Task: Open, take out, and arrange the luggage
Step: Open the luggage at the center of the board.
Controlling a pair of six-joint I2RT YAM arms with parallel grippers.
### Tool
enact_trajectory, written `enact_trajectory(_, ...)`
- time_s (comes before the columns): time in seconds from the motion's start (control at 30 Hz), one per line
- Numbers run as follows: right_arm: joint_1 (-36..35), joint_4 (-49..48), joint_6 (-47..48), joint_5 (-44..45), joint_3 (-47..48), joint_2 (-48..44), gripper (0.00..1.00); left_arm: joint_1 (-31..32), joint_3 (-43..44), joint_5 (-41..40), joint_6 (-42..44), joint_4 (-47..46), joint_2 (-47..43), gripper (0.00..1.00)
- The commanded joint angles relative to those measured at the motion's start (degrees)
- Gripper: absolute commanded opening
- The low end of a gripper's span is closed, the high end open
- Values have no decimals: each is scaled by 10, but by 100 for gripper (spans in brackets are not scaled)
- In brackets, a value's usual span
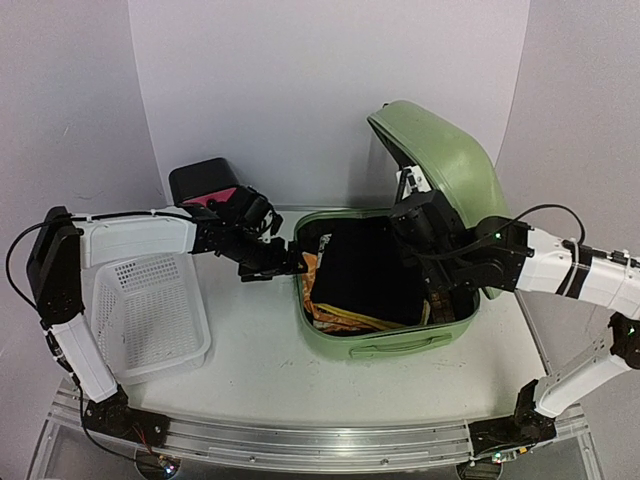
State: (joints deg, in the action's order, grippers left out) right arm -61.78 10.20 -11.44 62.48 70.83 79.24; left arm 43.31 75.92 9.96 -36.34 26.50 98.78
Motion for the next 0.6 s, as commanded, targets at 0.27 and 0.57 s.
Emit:
enact_trajectory(0.27,9,-5,-26,17,-4,-37,12,-11,102,2,-3,-13,90,70)
enact_trajectory(0.57,8,-6,-27,14,-12,-48,12,-11,161,-3,43,4,156,51)
